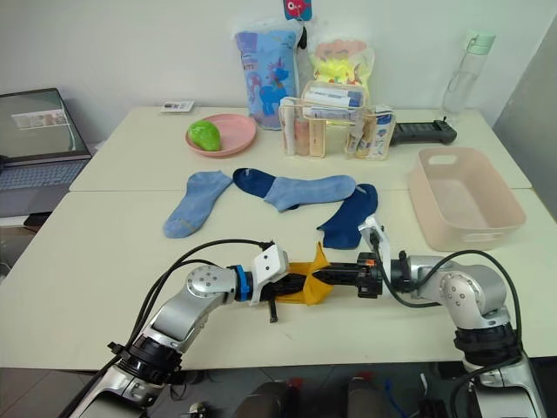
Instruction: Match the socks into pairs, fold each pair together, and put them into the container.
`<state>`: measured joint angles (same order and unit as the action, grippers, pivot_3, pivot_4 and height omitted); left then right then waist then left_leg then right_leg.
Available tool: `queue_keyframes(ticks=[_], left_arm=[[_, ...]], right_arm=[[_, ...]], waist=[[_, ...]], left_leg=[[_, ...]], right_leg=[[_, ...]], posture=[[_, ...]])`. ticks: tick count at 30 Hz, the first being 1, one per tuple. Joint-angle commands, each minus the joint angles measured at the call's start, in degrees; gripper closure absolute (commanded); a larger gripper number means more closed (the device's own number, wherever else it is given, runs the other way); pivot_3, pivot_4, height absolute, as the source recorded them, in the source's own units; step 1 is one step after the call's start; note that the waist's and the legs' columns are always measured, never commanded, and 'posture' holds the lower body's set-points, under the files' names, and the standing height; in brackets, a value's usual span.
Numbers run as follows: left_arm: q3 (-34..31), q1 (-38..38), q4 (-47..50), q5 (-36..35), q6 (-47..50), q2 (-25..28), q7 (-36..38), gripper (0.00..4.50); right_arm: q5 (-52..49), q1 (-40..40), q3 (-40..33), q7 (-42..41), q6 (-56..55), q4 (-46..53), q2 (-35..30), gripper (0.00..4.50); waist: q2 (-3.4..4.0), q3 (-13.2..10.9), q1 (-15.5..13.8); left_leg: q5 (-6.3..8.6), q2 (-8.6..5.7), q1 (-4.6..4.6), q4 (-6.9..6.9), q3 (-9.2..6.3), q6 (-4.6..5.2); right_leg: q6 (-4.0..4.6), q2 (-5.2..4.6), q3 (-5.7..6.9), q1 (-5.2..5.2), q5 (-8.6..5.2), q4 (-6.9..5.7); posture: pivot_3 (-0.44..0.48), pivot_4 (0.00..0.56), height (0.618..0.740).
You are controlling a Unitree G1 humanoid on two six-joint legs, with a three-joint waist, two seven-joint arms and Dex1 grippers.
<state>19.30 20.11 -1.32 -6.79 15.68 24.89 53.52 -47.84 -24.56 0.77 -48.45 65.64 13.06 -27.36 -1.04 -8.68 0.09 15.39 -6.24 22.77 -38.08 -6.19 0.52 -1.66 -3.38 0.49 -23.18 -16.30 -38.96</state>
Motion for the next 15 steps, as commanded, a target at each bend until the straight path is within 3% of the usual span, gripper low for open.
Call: queue_keyframes(ticks=[1, 12, 14, 15], left_arm=[[-2.2, -2.9, 4.3, -1.9, 5.2, 1.8, -0.4, 4.5], [-25.0, -6.5, 20.8, -20.7, 23.8, 13.8, 0.8, 4.5], [-26.2, -7.2, 21.2, -22.1, 24.7, 14.8, 0.8, 4.5], [-26.1, -7.5, 21.1, -22.0, 24.5, 15.1, 0.7, 4.5]], right_arm=[[1.4, -1.8, 1.3, 1.7, -2.3, -1.4, 2.2, 4.45], [8.9, -4.9, 9.4, 3.1, -6.7, -7.0, 7.0, 4.45], [9.7, -5.5, 10.0, 3.2, -7.1, -7.8, 7.9, 4.45], [9.9, -5.6, 10.0, 3.3, -7.1, -8.1, 8.1, 4.2]], waist=[[0.02, 0.0, 0.2], [0.06, 0.0, 0.5], [0.06, 0.0, 0.5], [0.06, 0.0, 0.4]], left_leg=[[0.0, 0.01, -0.01, 0.01, 0.0, 0.0], [0.0, 0.02, 0.03, 0.03, -0.02, -0.01], [0.0, 0.02, 0.02, 0.04, -0.03, -0.01], [0.0, 0.02, 0.02, 0.04, -0.04, -0.01]], right_leg=[[0.0, 0.01, 0.0, -0.01, 0.0, -0.01], [0.01, 0.04, 0.0, -0.08, 0.0, 0.01], [0.01, 0.04, 0.01, -0.08, 0.0, 0.0], [0.01, 0.04, 0.01, -0.08, 0.0, 0.0]], posture=[[0.0, 0.15, 0.74], [0.0, 0.15, 0.74], [0.0, 0.15, 0.74], [0.0, 0.15, 0.74]])
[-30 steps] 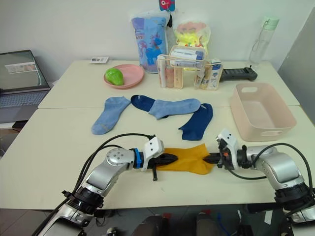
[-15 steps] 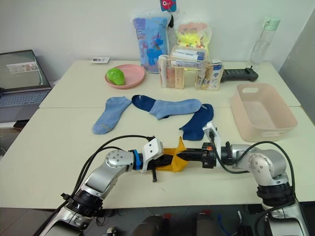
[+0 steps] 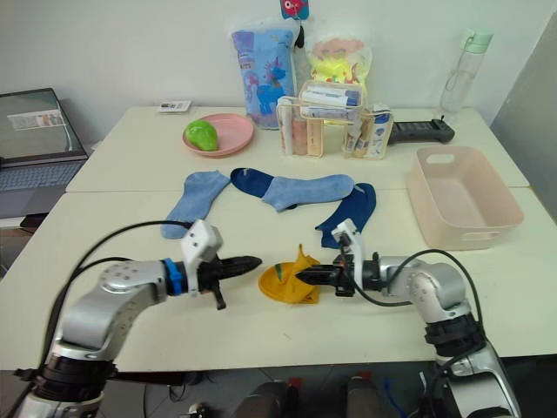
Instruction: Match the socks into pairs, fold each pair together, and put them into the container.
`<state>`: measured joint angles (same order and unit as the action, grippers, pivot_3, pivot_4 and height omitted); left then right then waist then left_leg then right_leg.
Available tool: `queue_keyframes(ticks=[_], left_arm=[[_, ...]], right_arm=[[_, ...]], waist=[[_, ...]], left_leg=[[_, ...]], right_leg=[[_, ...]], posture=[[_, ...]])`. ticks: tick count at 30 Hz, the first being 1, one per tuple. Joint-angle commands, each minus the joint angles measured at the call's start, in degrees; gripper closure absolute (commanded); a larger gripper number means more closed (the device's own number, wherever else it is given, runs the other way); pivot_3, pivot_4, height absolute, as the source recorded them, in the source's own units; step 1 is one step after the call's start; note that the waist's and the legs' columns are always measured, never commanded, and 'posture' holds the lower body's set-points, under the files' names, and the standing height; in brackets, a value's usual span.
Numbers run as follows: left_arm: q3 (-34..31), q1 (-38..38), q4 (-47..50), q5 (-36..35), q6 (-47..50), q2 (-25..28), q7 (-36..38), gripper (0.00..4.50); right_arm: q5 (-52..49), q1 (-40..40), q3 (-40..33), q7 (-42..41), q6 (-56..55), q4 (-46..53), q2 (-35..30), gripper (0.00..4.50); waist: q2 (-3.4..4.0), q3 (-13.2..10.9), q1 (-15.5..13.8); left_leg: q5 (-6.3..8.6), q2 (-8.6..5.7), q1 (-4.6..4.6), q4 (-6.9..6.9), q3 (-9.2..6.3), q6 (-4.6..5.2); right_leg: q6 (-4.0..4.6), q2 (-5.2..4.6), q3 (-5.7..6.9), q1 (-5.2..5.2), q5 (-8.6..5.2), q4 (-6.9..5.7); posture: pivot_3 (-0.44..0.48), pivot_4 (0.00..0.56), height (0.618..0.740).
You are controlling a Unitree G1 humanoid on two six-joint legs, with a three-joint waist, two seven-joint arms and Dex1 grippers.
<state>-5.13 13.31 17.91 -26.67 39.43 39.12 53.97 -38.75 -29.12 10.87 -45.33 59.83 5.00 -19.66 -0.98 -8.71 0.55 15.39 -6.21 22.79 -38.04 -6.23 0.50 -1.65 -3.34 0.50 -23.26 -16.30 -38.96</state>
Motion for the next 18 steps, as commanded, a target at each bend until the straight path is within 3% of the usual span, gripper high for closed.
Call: queue_keyframes(ticks=[1, 12, 13, 18], left_arm=[[-1.3, -0.9, 1.8, -1.8, 0.4, 1.3, 0.2, 4.5], [3.5, 4.0, 0.4, -0.6, -3.6, -1.8, -1.7, 4.5], [3.8, 4.8, 0.4, -1.0, -3.8, -2.3, -1.8, 4.5], [7.8, 4.5, -0.2, 1.4, -5.9, -1.9, 0.0, 4.5]], right_arm=[[0.9, -1.1, -0.1, 0.0, -1.3, -0.2, 0.4, 3.92], [-1.0, -0.9, -0.7, -2.3, 1.2, 2.9, -1.4, 0.22], [-1.8, -1.0, -1.6, -2.3, 1.9, 3.5, -1.6, 0.02], [-4.9, -1.3, -7.6, -0.2, 5.2, 5.9, -4.3, 0.02]], waist=[[0.0, 0.0, -0.1], [0.01, 0.0, -0.2], [0.01, 0.0, -0.2], [0.0, 0.0, -0.3]], left_leg=[[0.0, 0.0, 0.0, 0.0, 0.01, 0.0], [0.0, -0.01, 0.0, 0.01, 0.02, 0.0], [0.0, 0.0, 0.0, 0.01, 0.01, -0.01], [0.0, -0.02, 0.02, 0.0, 0.03, 0.0]], right_leg=[[0.0, 0.0, 0.0, 0.01, 0.0, 0.0], [0.0, -0.01, -0.02, 0.0, 0.0, 0.01], [0.0, 0.0, -0.01, 0.0, 0.0, 0.01], [0.0, -0.01, -0.03, 0.02, 0.0, 0.03]], posture=[[0.0, 0.15, 0.74], [0.0, 0.15, 0.74], [0.0, 0.15, 0.74], [0.0, 0.15, 0.74]])
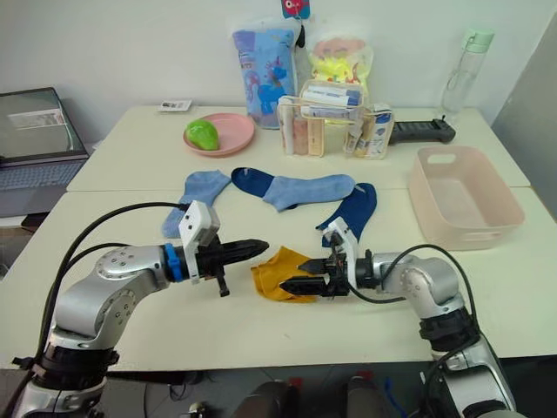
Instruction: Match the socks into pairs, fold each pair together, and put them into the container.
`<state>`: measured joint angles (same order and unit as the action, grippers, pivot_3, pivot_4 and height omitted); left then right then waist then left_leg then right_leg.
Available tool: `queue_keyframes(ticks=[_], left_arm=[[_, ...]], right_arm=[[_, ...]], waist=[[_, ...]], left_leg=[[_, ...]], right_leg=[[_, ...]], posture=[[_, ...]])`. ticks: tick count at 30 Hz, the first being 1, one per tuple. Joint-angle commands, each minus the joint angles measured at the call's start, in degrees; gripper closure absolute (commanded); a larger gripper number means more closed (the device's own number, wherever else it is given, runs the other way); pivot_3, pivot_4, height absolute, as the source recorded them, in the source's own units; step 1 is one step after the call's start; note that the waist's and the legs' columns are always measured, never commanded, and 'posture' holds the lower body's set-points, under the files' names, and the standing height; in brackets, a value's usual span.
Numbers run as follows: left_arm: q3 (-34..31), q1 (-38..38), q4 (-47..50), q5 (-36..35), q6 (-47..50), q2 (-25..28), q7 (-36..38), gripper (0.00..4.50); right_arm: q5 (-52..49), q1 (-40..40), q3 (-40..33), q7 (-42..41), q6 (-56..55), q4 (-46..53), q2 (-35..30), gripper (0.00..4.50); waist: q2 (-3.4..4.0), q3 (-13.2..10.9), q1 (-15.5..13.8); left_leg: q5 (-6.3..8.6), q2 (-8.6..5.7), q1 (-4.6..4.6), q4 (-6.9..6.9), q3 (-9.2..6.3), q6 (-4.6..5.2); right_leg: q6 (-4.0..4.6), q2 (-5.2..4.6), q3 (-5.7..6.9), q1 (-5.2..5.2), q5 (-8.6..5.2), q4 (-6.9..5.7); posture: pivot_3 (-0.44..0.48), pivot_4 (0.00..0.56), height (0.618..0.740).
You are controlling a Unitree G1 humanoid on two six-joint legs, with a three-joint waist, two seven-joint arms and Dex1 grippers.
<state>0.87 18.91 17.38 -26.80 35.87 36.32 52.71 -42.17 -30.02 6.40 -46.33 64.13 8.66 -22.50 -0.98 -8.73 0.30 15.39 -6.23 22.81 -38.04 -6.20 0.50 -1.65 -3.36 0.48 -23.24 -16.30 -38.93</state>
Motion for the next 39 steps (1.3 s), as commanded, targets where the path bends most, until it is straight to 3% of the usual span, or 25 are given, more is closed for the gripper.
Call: queue_keyframes(ticks=[1, 5, 10, 21, 31, 37, 39], left_arm=[[3.0, -2.1, -0.4, 3.0, -3.5, 1.4, 1.5, 4.5], [8.2, -5.7, -5.7, 10.2, -10.1, 3.5, 2.2, 4.5], [8.4, -6.3, -10.2, 11.8, -12.8, 0.7, 0.1, 4.5], [7.5, -9.9, -13.4, 13.7, -16.5, 2.0, 0.5, 4.5], [7.1, -11.6, -11.5, 13.4, -16.5, 1.9, -0.6, 4.5], [6.8, -12.0, -10.7, 13.1, -16.2, 2.1, -0.9, 4.5], [6.7, -12.1, -10.5, 13.2, -16.3, 2.2, -1.0, 4.5]], right_arm=[[-1.2, -0.1, -3.6, 1.6, 1.4, 2.4, -2.0, 0.02], [1.0, 1.2, -3.6, 4.7, 2.5, 2.1, -4.2, 0.02], [5.1, 2.6, -0.7, 6.4, 1.2, 0.8, -5.6, 0.02], [5.3, 2.1, 2.6, 8.1, 3.6, -1.2, 1.2, 0.02], [4.6, -2.2, 1.6, 10.2, 4.1, -11.3, 12.5, 0.02], [6.4, -3.1, 2.3, 10.2, 1.4, -14.7, 14.3, 0.02], [7.0, -3.1, 2.6, 10.2, 0.5, -15.1, 14.3, 0.4]], waist=[[0.0, 0.0, 0.0], [0.01, 0.0, 0.0], [0.02, 0.0, -0.1], [0.04, 0.0, 0.0], [0.09, 0.1, 0.9], [0.12, 0.1, 1.2], [0.13, 0.1, 1.3]], left_leg=[[0.0, 0.0, -0.01, 0.01, 0.0, 0.0], [0.0, 0.02, -0.03, 0.08, 0.01, 0.0], [0.0, 0.01, 0.0, 0.05, 0.0, 0.0], [0.0, 0.02, -0.06, 0.06, 0.0, 0.01], [0.0, 0.05, -0.14, 0.11, 0.0, 0.0], [0.0, 0.05, -0.17, 0.11, 0.0, 0.0], [0.0, 0.05, -0.18, 0.12, 0.0, 0.0]], right_leg=[[0.0, 0.0, 0.0, 0.0, 0.0, 0.0], [0.01, 0.0, -0.01, -0.02, 0.0, -0.01], [0.01, -0.01, 0.0, -0.02, -0.01, -0.01], [0.01, -0.01, 0.0, 0.0, -0.01, -0.03], [0.01, 0.03, -0.02, 0.02, -0.01, -0.06], [0.01, 0.04, -0.02, 0.02, -0.01, -0.06], [0.01, 0.05, -0.02, 0.02, -0.01, -0.07]], posture=[[0.0, 0.15, 0.74], [0.0, 0.15, 0.74], [0.0, 0.15, 0.74], [0.0, 0.15, 0.74], [0.0, 0.15, 0.74], [0.0, 0.15, 0.74], [0.0, 0.15, 0.74]])
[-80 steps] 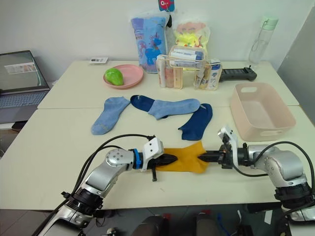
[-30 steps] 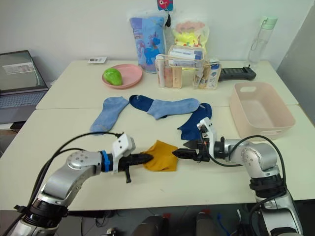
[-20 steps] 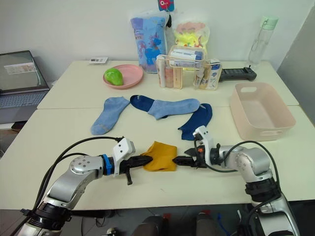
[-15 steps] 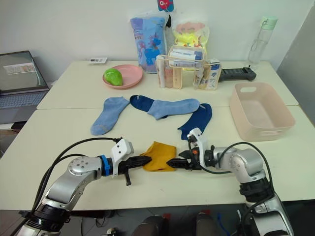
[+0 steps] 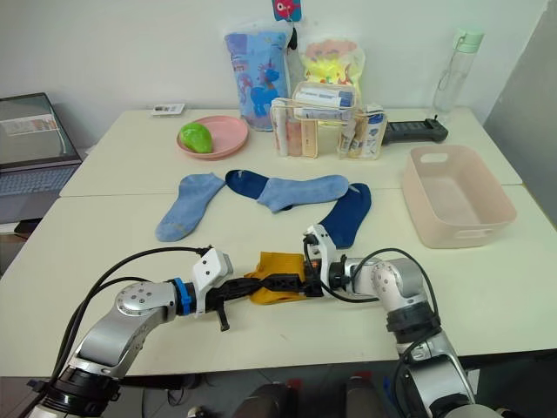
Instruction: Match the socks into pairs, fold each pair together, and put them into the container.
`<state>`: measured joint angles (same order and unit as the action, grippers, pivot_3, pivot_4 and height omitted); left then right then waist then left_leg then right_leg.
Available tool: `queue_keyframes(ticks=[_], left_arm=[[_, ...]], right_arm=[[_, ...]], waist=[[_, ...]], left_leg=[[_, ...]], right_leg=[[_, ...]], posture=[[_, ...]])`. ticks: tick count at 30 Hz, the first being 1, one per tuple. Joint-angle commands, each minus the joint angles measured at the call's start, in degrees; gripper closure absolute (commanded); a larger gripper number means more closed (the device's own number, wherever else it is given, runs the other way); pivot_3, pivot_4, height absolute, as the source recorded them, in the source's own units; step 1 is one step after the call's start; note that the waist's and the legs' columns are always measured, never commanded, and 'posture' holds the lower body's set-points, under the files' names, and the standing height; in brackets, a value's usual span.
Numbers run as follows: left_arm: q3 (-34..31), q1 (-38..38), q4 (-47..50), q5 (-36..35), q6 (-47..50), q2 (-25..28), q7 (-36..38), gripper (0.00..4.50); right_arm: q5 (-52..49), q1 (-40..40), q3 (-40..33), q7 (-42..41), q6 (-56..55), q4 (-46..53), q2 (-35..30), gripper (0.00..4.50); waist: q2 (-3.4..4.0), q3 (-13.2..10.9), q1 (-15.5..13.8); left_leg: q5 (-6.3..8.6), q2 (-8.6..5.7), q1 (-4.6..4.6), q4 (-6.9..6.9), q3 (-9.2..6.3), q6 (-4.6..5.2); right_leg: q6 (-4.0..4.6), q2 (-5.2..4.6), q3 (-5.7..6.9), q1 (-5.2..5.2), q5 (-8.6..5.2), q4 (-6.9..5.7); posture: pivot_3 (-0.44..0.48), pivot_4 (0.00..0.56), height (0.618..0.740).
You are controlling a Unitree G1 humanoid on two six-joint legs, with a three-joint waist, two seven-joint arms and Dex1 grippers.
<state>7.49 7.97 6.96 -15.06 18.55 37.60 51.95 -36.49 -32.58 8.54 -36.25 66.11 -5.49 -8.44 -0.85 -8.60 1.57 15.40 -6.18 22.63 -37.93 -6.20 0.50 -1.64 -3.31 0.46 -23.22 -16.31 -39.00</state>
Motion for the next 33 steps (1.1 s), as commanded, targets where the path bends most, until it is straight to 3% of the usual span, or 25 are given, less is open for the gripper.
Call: queue_keyframes(ticks=[1, 8, 12, 14, 18, 24, 26, 28, 33], left_arm=[[-0.1, -1.2, -0.1, 1.4, 0.9, 0.9, -0.4, 4.5], [-1.6, -0.9, 0.3, 0.0, -0.1, -0.5, -1.0, 4.5], [-5.0, 0.9, 2.9, -5.3, 2.7, -2.0, -0.6, 4.5], [-8.0, 2.9, 5.9, -11.5, 8.5, -2.1, 0.0, 4.33], [-12.9, 10.2, 10.2, -22.1, 19.3, 0.4, 1.0, 3.27], [-11.9, 16.9, 10.1, -22.1, 20.4, 0.5, -0.1, 1.33], [-9.3, 24.5, 10.3, -22.4, 19.8, -4.0, -1.8, 0.67], [-8.4, 27.7, 10.4, -22.2, 19.8, -6.2, -2.4, 0.01], [-4.3, 35.5, 5.9, -17.5, 15.1, -13.2, -5.0, 0.01]], right_arm=[[1.8, -0.5, 1.0, -0.3, -2.1, -0.9, 0.0, 0.58], [2.7, 0.4, 1.7, -0.9, -3.5, 0.6, -0.1, 3.05], [2.7, 0.9, -0.3, 0.1, -4.3, 2.7, -0.4, 4.44], [1.7, 1.0, -2.4, 0.8, -3.3, 4.8, -1.3, 4.49], [-0.6, 0.3, -7.9, 2.1, -0.3, 12.3, -5.5, 4.5], [-2.3, -2.7, -14.6, 4.8, 1.4, 20.0, -12.7, 4.5], [3.1, -5.7, -16.7, 4.0, -3.2, 21.2, -23.2, 4.5], [4.9, -6.8, -17.3, 3.6, -5.5, 21.5, -28.0, 4.5], [13.9, -6.7, -17.9, 3.5, -15.9, 17.4, -40.0, 4.5]], waist=[[0.0, 0.0, 0.0], [0.01, 0.0, 0.0], [0.01, 0.0, 0.0], [0.01, 0.0, -0.1], [-0.03, -0.1, -0.2], [0.05, -0.1, 0.2], [0.07, -0.3, -0.3], [-0.01, -0.4, -1.2], [-0.07, -0.4, -1.4]], left_leg=[[0.0, 0.0, 0.0, 0.0, 0.0, 0.0], [0.01, 0.0, 0.01, 0.0, 0.0, -0.01], [0.0, 0.0, 0.02, -0.01, -0.01, -0.01], [0.0, -0.01, 0.08, -0.03, -0.03, -0.01], [0.0, -0.03, 0.27, -0.15, -0.1, -0.01], [0.0, -0.02, 0.21, -0.05, -0.05, -0.02], [0.0, 0.01, 0.2, -0.03, -0.05, -0.02], [-0.01, -0.07, 0.39, -0.21, -0.08, -0.01], [0.0, -0.05, 0.31, -0.11, 0.07, 0.0]], right_leg=[[0.0, 0.0, 0.0, 0.0, 0.0, 0.0], [0.0, 0.0, -0.01, -0.02, 0.0, 0.0], [0.0, 0.01, 0.0, -0.01, 0.0, 0.0], [0.0, 0.0, 0.01, -0.04, 0.0, 0.0], [-0.01, 0.0, 0.06, -0.12, 0.0, 0.02], [-0.01, 0.0, 0.02, -0.1, 0.0, 0.03], [-0.01, 0.04, 0.04, -0.1, 0.0, 0.03], [-0.03, -0.02, 0.1, -0.13, 0.01, 0.04], [-0.04, -0.05, 0.03, -0.05, 0.02, 0.16]], posture=[[0.0, 0.15, 0.74], [0.0, 0.15, 0.74], [0.0, 0.15, 0.74], [0.0, 0.15, 0.74], [0.0, 0.15, 0.74], [0.0, 0.15, 0.74], [0.0, 0.15, 0.74], [0.0, 0.15, 0.74], [0.0, 0.15, 0.74]])
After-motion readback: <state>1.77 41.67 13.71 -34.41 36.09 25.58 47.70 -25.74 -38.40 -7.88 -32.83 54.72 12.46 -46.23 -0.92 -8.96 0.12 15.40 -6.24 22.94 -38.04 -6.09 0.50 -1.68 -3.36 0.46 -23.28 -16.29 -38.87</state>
